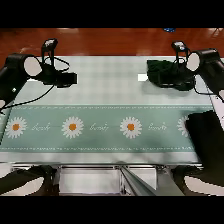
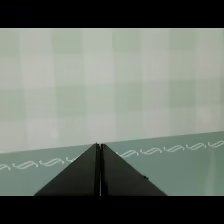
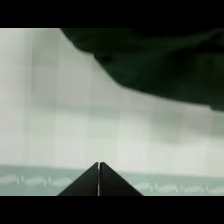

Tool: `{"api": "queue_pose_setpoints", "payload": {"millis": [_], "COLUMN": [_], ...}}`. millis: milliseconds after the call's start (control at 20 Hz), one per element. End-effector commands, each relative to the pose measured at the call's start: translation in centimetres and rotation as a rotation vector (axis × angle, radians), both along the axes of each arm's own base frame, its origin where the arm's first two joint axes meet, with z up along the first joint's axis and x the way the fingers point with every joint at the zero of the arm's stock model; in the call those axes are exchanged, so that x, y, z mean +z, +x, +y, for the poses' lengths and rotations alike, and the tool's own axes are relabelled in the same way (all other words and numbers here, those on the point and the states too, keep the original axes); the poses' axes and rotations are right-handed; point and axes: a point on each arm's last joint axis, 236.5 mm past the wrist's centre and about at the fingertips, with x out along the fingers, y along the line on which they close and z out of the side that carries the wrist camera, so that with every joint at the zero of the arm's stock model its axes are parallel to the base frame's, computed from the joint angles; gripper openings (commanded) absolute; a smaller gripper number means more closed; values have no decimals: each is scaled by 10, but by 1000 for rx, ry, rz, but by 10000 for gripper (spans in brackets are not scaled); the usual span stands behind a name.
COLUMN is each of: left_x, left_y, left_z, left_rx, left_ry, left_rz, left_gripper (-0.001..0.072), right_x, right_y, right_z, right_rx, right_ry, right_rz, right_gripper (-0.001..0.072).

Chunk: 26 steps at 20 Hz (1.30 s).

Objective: Fold the shirts.

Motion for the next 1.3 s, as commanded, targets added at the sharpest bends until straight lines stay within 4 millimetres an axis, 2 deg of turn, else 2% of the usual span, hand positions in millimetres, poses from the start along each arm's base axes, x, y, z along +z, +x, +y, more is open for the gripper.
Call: {"api": "queue_pose_setpoints", "payload": {"millis": [0, 50, 150, 200, 300, 450, 550, 700, 750, 800, 850, 900, 1000, 1050, 1150, 1200, 1250], "left_x": [20, 25, 32, 35, 36, 36, 33, 22, 21, 23, 29, 38, 58, 65, 72, 72, 68], "left_y": [38, 52, 69, 73, 76, 77, 75, 61, 55, 49, 43, 36, 18, 7, -22, -37, -53], "left_z": [2, 5, 13, 17, 25, 32, 33, 37, 43, 49, 57, 66, 84, 95, 117, 122, 118], "left_rx": [9, 8, 18, 30, 45, 61, 63, 64, 60, 53, 57, 73, 79, 95, 144, 158, 163], "left_ry": [7, 22, 39, 36, 37, 39, 38, 53, 74, 94, 108, 113, 137, 144, 150, 141, 107], "left_rz": [-181, -244, -317, -333, -340, -338, -324, -240, -208, -178, -152, -130, -109, -93, -42, -29, -22], "left_gripper": [327, 508, 510, 510, 509, 509, 509, 508, 508, 508, 508, 508, 509, 508, 509, 509, 509], "right_x": [31, 45, 64, 60, 31, -39, -88, -133, -140, -142, -141, -136, -113, -91, -33, 5, 46], "right_y": [52, 70, 100, 112, 132, 143, 134, 109, 101, 96, 92, 87, 86, 91, 103, 108, 111], "right_z": [-11, -14, -25, -37, -71, -113, -118, -115, -112, -107, -100, -95, -83, -77, -64, -58, -51], "right_rx": [32, 40, -12, -66, -157, -256, -268, -246, -228, -197, -166, -140, -105, -91, -69, -57, -40], "right_ry": [-76, -101, -94, -70, -59, -39, 13, 33, 31, 40, 58, 70, 108, 134, 183, 210, 233], "right_rz": [-254, -349, -504, -523, -475, -292, -134, 39, 81, 110, 130, 148, 139, 98, -27, -105, -191], "right_gripper": [358, 414, 414, 414, 414, 414, 413, 408, 376, 237, 95, 44, 23, 23, 23, 23, 23]}}
